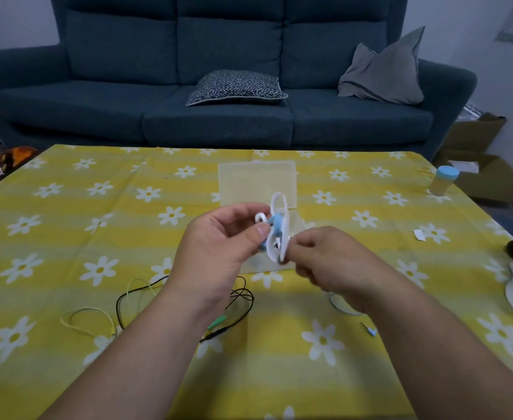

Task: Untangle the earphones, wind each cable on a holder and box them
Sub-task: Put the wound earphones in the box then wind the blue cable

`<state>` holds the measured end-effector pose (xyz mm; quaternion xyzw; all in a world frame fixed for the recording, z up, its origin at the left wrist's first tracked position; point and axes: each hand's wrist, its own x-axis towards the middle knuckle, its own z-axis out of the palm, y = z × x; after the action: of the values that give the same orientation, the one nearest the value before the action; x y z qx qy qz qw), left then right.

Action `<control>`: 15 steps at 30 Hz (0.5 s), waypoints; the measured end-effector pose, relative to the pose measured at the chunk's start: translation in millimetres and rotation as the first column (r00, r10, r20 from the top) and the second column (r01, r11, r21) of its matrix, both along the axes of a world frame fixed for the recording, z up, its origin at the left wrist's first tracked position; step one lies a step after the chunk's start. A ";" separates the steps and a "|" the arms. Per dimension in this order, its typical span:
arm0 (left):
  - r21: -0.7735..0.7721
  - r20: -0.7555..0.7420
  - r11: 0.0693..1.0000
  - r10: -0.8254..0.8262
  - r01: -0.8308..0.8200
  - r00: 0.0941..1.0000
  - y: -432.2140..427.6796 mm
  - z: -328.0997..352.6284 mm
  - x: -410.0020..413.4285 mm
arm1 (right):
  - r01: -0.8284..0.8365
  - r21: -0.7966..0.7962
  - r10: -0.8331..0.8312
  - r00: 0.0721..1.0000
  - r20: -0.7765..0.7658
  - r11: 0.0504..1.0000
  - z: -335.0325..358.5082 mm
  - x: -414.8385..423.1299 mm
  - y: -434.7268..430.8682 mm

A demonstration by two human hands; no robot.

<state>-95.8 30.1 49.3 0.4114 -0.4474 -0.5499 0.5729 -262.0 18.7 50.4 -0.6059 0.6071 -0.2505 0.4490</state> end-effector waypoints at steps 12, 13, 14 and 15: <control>0.097 0.085 0.921 0.371 -0.378 0.925 -12.6 -8.3 13.5 | -0.260 -0.066 0.268 0.941 0.208 0.963 9.0 20.7 12.0; 0.040 0.152 0.923 0.372 -0.382 0.916 -11.8 -8.4 12.7 | -0.253 -0.060 0.260 0.942 0.212 0.966 9.4 19.9 12.3; -0.025 0.233 0.926 0.372 -0.377 0.898 -10.7 -8.2 11.7 | -0.243 -0.047 0.247 0.938 0.242 0.969 9.7 19.0 12.0; -0.089 0.316 0.928 0.371 -0.362 0.873 -9.8 -8.0 10.3 | -0.229 -0.037 0.230 0.933 0.277 0.973 10.5 18.1 11.8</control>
<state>-85.4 20.3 41.3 0.5665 -0.4575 -0.3492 0.5897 -243.9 30.4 60.8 -0.6321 0.4623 -0.2808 0.5549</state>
